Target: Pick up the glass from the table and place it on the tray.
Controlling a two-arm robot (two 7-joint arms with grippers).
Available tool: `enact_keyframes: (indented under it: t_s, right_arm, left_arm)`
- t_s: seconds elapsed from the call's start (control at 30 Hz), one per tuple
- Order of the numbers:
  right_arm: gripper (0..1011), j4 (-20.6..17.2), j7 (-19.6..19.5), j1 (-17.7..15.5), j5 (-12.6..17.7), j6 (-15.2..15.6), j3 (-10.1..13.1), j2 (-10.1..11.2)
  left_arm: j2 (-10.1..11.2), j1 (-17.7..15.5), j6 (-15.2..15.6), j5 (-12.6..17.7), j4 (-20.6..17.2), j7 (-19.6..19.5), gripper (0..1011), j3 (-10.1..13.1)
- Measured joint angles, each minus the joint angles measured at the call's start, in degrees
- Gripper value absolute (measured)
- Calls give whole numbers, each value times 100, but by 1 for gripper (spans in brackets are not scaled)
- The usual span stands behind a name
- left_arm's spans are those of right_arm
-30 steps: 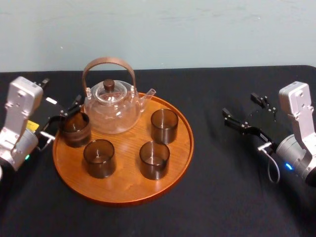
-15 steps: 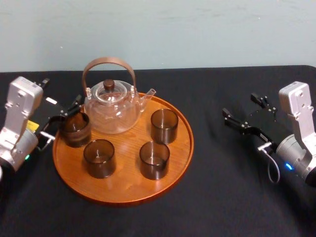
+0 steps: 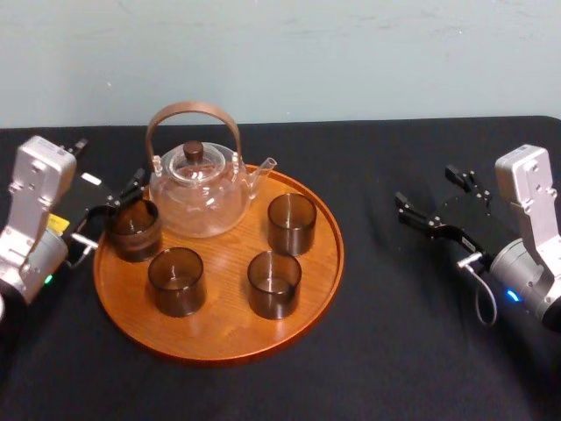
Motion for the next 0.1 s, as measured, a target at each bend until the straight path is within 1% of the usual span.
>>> enact_keyframes:
  t_s: [0.1]
  right_arm:
    - [1002, 0, 0, 0, 0, 0, 0, 0]
  left_arm:
    - [0, 0, 0, 0, 0, 0, 1001, 0]
